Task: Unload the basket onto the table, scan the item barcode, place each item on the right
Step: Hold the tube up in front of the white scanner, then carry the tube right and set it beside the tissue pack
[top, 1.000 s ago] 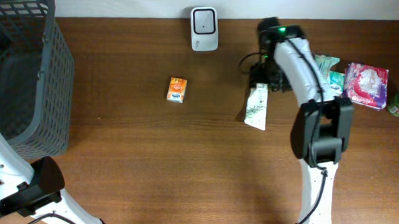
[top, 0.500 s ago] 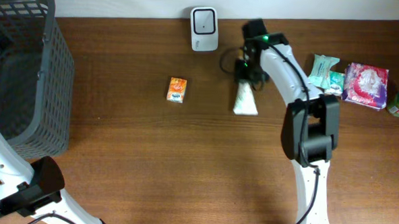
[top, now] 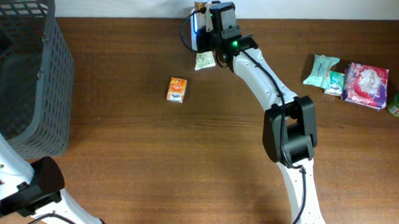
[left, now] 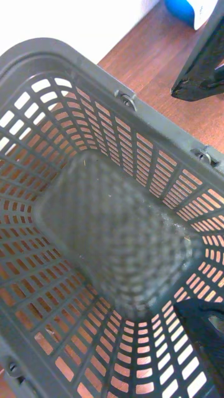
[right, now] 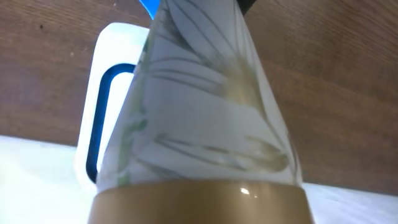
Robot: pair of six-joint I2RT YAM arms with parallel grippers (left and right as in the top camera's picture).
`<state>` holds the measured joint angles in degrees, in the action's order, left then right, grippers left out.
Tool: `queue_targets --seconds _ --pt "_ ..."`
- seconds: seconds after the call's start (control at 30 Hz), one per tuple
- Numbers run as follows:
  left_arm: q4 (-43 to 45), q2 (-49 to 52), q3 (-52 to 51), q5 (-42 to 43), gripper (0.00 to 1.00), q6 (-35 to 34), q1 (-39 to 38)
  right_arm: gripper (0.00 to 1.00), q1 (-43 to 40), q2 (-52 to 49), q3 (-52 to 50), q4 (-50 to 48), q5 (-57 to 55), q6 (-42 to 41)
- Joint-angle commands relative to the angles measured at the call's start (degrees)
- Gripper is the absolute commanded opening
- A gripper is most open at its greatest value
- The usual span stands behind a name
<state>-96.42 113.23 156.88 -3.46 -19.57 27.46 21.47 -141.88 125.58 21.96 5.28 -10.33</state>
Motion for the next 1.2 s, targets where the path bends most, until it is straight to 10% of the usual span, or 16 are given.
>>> queue_targets --seconds 0.0,0.27,0.4,0.87,1.0,1.17 --pt "0.07 -0.33 0.13 -0.28 0.99 -0.35 0.09 0.04 -0.46 1.73 1.51 -0.87 0.55 -3.28" --pt "0.07 -0.33 0.13 -0.28 0.99 -0.35 0.09 0.04 -19.67 10.95 9.70 33.14 0.07 -9.70" --pt "0.07 -0.33 0.13 -0.28 0.99 -0.35 0.09 0.04 -34.58 10.10 7.45 52.04 -8.48 4.57" --pt "0.07 -0.33 0.13 -0.28 0.99 -0.35 0.09 0.12 -39.82 10.40 -5.68 42.80 -5.95 5.46" --pt "0.07 -0.33 0.13 -0.28 0.99 -0.35 0.09 0.42 -37.97 10.40 -4.96 43.01 -5.90 5.42" --pt "0.07 -0.33 0.13 -0.28 0.99 -0.35 0.09 0.50 -34.14 11.80 6.49 56.41 -4.39 -1.11"
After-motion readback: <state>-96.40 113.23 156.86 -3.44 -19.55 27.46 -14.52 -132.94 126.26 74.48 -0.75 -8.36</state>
